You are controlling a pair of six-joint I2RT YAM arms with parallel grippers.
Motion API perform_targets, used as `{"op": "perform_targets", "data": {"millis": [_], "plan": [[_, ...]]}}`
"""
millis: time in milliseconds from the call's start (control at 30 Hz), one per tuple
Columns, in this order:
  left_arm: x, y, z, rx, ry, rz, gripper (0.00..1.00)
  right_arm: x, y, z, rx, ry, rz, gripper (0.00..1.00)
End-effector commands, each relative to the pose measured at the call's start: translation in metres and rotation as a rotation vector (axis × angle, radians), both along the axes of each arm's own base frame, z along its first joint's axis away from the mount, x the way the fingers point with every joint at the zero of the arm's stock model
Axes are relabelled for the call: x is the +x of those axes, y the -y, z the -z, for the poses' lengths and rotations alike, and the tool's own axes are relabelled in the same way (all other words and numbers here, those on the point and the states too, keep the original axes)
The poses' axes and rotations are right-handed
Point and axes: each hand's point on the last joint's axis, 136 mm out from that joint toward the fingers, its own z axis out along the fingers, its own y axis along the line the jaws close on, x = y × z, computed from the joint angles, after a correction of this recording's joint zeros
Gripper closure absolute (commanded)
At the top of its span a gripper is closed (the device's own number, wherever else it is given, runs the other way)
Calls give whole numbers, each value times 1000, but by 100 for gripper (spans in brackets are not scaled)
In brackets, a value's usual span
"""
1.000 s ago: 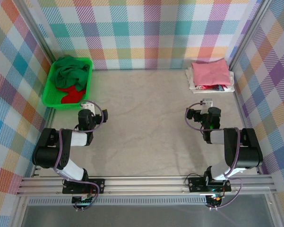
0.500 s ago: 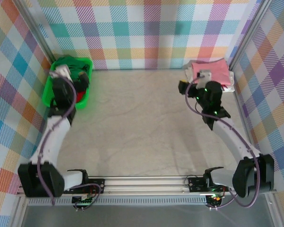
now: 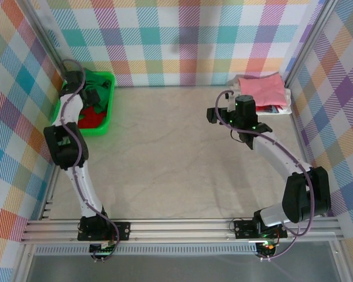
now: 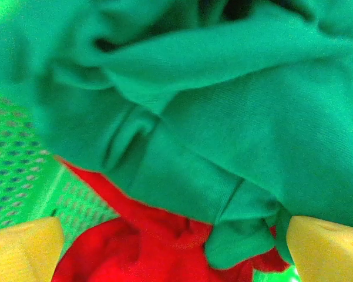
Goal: Fold and stack the t-shirts
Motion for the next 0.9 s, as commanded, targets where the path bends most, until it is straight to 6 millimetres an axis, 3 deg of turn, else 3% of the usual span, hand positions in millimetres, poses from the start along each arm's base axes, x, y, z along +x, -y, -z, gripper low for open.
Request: {"op": "perform_targets", "data": {"millis": [0,100,167,267,367,500,700,867], "plan": [[19,4,-12,-10,16,65,11,-14,6,-1,-19,-11,12,4],[36,3,-2,-17,28,75,42,-18,9,-3,-16,0,22,4],[43,1,1,-12,35,72,68,-19,8,-6,-10,4,21,4],[45,4,-22,-26,67,75,99,-19,7,-12,1,11,13,3],[42,15,-70,-20,146,92,100,-17,4,-14,12,9,6,3],[29,36,-161,23,307,145,100,-12,-3,-12,51,3,-7,3],[-10,79,-281,46,532,252,100,-4,-12,-16,90,6,-27,4],[-64,148,-375,73,715,421,100,-1,-9,-30,63,54,-25,4]]}}
